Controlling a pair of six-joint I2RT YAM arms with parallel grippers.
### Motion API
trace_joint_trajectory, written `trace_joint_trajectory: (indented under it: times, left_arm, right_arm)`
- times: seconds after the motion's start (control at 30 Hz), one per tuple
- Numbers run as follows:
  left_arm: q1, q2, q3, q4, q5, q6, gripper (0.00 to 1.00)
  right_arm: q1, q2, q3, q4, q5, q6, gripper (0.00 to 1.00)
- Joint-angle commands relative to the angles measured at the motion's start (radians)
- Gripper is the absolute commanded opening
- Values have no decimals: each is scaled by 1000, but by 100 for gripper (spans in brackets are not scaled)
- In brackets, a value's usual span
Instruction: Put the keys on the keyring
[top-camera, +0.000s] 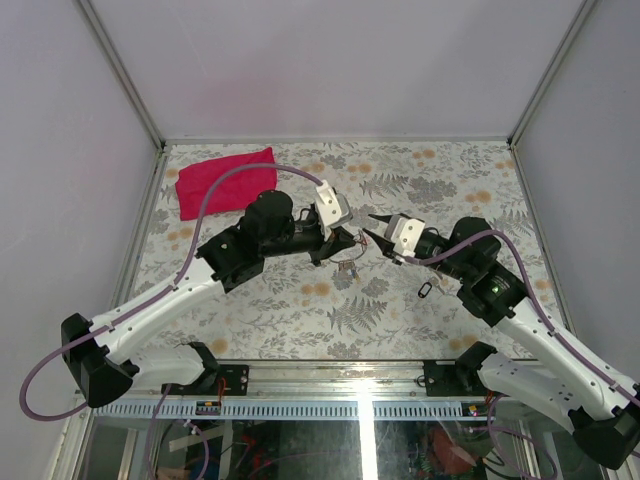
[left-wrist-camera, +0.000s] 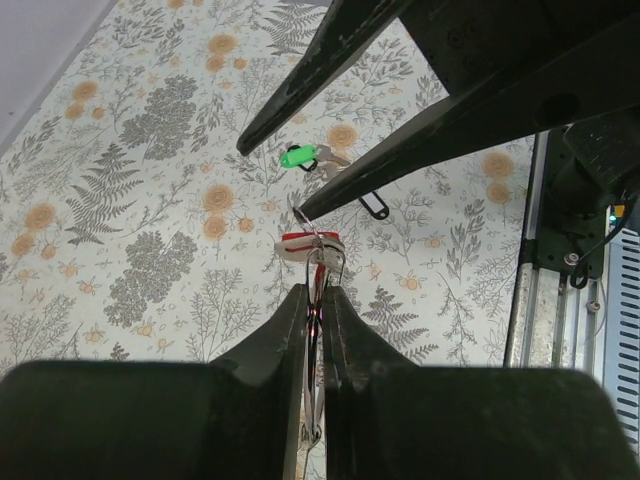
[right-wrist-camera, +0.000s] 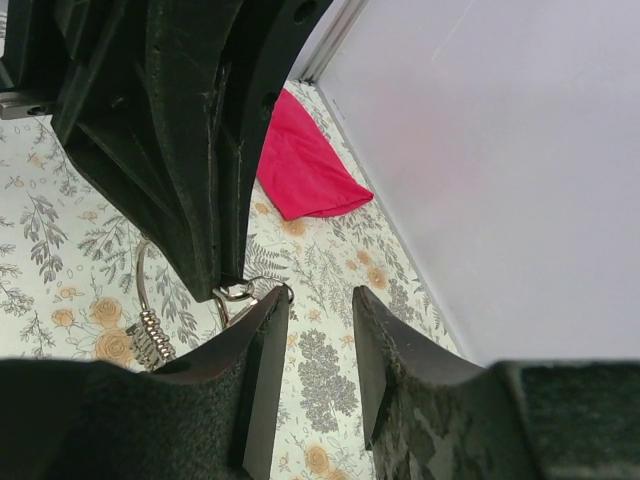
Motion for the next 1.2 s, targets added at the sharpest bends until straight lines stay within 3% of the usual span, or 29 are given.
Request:
trace_joint_trajectory:
  times: [0.0,0.3,0.57,0.9,1.17]
  left_arm:
    - [-7,-2,33,19,56,-13,0]
    - [-6,20,54,-28,174,21,0]
    - [-6,24,53,-33,156,20,0]
    - [-4,25,55,-4,117,-40,0]
    - [-4,14,79,-6,110,-77,0]
  right_arm:
    - [2,-11,9,17,16,-19,39]
    - [2,0,14,-18,35,-44,41]
    - [2,-58,0,-86,47,-78,40]
    - [2,-189,-91,-93,103,193,43]
    - [2,-305,-235,27,49,369,46]
